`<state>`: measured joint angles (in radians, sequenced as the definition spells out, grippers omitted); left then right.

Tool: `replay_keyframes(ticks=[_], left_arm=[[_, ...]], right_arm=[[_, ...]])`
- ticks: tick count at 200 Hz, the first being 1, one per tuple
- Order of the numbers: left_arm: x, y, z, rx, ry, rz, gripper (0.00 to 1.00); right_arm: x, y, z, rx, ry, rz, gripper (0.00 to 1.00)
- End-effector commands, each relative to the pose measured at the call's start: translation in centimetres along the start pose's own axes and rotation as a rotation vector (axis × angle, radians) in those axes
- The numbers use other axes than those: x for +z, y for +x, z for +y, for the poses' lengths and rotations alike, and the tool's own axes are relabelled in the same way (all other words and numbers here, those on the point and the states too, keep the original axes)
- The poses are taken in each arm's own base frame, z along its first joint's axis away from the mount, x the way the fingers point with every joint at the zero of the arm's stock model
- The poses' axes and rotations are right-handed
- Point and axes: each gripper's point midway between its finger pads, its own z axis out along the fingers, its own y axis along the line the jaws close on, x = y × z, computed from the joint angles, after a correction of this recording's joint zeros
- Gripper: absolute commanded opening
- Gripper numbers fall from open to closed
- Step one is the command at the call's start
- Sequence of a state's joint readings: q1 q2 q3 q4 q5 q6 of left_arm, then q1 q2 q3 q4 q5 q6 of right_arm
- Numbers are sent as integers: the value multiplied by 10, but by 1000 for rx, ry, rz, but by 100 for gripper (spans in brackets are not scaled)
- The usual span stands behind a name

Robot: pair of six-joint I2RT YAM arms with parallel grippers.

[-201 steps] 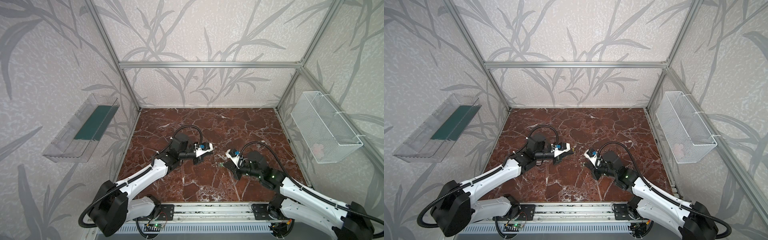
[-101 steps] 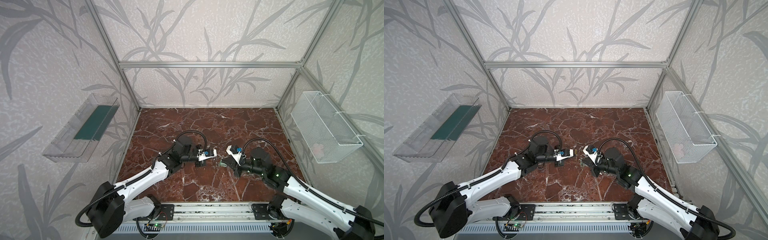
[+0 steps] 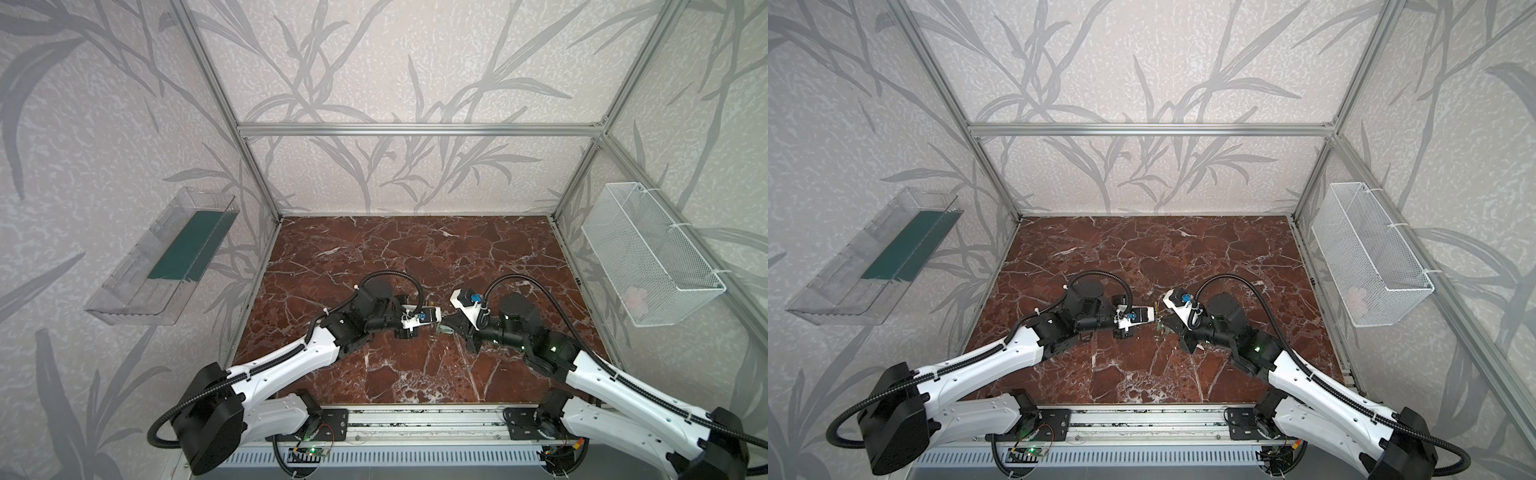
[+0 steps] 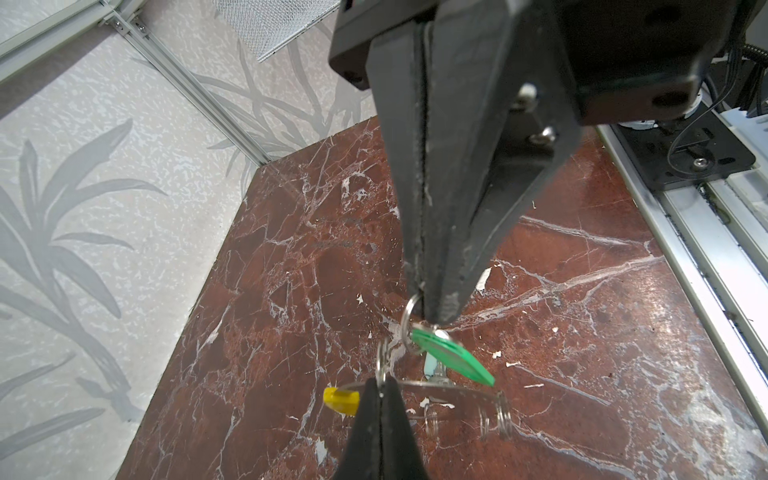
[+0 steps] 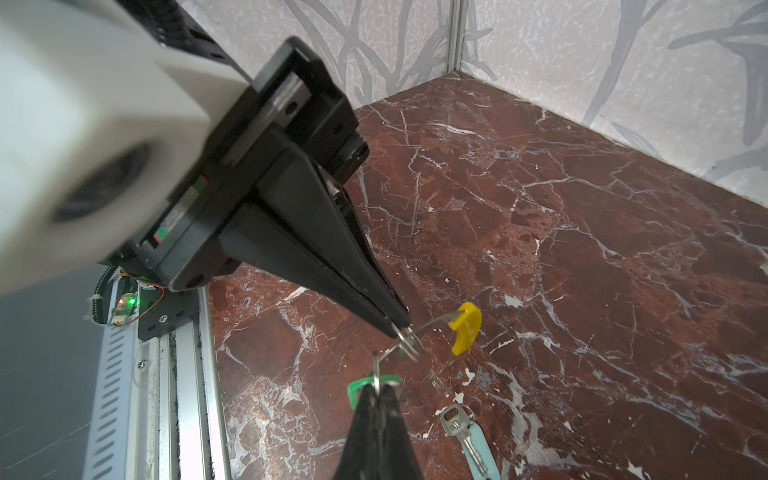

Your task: Put the keys on the keyring

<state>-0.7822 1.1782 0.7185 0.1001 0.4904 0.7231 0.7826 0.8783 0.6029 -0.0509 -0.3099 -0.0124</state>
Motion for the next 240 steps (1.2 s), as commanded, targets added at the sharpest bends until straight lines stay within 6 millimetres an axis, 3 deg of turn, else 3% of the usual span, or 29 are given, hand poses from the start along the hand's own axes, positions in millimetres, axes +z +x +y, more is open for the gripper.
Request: replay_keyframes(ticks=[1,144,240], left_arm=[[-8,-20,9,52,-34,-47,0],[-5,-28,7,38,-8,-74,0],[-8,-27,-1,76,15,-79,0]], right_arm=[[-3,-9,-3,16,30,-33,0],[6,-6,-7,58,35,-34,0],[-4,-3,-31,153,185,-96,0]])
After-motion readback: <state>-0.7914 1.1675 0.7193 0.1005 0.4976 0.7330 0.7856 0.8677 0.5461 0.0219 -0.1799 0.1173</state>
